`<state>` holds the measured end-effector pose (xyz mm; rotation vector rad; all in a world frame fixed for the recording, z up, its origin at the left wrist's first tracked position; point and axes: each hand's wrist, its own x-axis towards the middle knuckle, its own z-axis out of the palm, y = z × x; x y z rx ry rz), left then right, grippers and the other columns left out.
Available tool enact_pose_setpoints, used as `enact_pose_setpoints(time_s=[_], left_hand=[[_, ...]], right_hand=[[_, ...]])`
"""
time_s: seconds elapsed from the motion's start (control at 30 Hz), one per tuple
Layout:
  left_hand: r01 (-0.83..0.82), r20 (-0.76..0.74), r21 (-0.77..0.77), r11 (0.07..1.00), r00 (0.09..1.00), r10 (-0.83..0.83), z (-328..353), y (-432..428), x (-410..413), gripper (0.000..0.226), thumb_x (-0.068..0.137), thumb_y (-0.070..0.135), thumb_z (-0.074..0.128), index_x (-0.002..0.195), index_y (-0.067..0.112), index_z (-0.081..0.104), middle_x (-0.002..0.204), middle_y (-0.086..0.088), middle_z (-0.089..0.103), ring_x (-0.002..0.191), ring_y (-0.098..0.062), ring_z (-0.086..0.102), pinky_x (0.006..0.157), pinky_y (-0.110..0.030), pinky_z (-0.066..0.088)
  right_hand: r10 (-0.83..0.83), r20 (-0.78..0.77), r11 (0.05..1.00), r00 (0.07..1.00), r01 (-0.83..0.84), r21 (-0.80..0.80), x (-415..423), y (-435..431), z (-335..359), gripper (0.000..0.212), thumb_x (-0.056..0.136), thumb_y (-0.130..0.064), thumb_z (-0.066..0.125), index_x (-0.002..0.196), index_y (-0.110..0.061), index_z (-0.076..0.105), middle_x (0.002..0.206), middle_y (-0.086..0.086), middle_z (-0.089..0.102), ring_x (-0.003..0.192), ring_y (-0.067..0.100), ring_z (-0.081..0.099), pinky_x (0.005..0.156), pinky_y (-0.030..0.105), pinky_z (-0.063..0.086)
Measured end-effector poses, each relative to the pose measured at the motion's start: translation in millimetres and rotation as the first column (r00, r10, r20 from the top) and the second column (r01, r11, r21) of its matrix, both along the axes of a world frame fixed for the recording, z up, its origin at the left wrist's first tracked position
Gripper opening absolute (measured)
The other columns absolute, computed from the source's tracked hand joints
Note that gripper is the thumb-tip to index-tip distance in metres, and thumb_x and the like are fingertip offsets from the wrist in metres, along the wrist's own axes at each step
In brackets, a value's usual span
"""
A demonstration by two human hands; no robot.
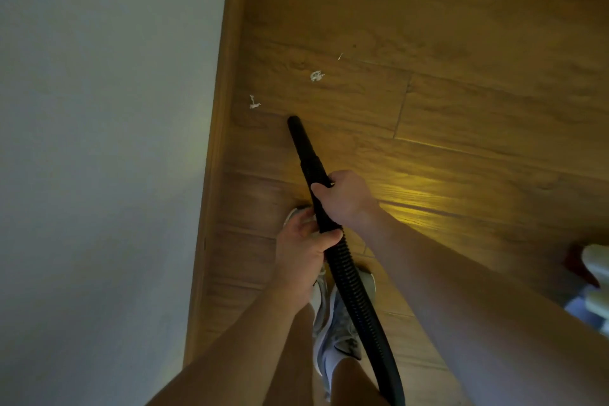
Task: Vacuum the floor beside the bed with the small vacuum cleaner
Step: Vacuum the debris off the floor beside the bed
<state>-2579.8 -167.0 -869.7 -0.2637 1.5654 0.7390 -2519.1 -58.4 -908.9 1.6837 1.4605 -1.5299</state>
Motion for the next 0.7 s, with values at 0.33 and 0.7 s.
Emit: enact_pose_setpoints(time_s=[0.33,0.7], left_hand=[[-0.117,-0.007,0.042,0.992,0.993,0.117,5.1,13.4,-32.2,0.039,0.087,-0.01,0.066,0.113,0.018,0.071,0.11,-0.01,0.077,0.107,-0.032,0.072,0.101,-0.057,0.053],[-0.16,-0.018,0.061,0.985,0.987,0.161,4.2,47.8,-42.3,0.038,0.091,-0.002,0.065,0.125,0.013,0.067,0.114,-0.011,0.076,0.109,-0.031,0.071,0.09,-0.046,0.058]], right_hand=[[0.156,-0.002,0.988,0.988,-0.156,0.017,-44.3,12.9,-4.4,0.031,0.098,-0.041,0.052,0.09,-0.013,0.063,0.072,0.0,0.06,0.06,0.013,0.055,0.045,0.025,0.034],[0.249,0.027,0.962,0.968,-0.251,0.108,-61.9,51.6,-7.8,0.034,0.099,-0.044,0.052,0.095,-0.011,0.062,0.07,-0.003,0.054,0.056,0.008,0.048,0.043,0.022,0.028]])
